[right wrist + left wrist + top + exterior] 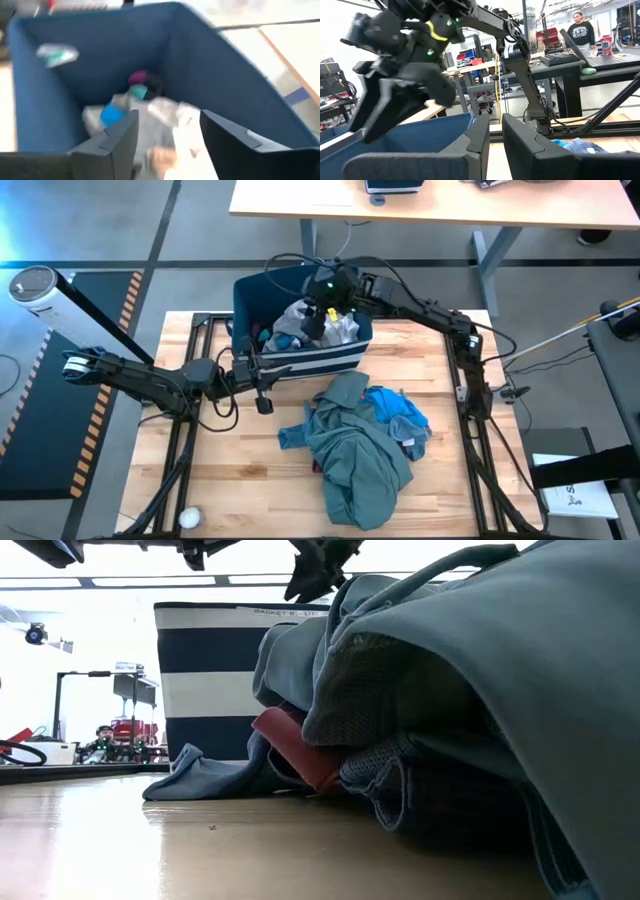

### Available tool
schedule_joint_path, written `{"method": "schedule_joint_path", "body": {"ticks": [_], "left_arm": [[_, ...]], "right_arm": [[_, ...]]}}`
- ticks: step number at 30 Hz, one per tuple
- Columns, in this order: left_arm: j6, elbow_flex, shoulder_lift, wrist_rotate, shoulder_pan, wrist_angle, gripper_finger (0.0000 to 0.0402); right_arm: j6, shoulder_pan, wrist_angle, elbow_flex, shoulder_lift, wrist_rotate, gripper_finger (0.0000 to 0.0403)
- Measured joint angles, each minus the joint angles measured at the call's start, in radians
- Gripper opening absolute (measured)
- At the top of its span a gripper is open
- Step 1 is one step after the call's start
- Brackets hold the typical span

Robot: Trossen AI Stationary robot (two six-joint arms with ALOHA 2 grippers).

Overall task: Sort clothes
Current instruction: Put the blue shorts into the blue laundry organizer

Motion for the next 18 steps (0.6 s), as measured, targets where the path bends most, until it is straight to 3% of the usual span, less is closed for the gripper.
{"method": "schedule_joint_path", "body": {"ticks": [3,5,12,18], "left_arm": [[0.0,-0.001,0.0,0.0,0.0,-0.008,0.0039],[0.0,-0.001,0.0,0.0,0.0,-0.01,0.0039],[0.0,-0.001,0.0,0.0,0.0,-0.016,0.0039],[-0.002,-0.001,-0.001,0.0,0.0,-0.034,0.0039]], "right_arm": [[-0.021,0.003,-0.107,0.042,-0.014,-0.021,0.0196],[-0.036,0.007,-0.185,0.029,-0.052,-0.021,0.017],[-0.092,0.036,-0.422,-0.024,-0.142,-0.021,0.0013],[-0.07,0.091,-0.377,-0.258,-0.277,-0.023,0.0003]]}}
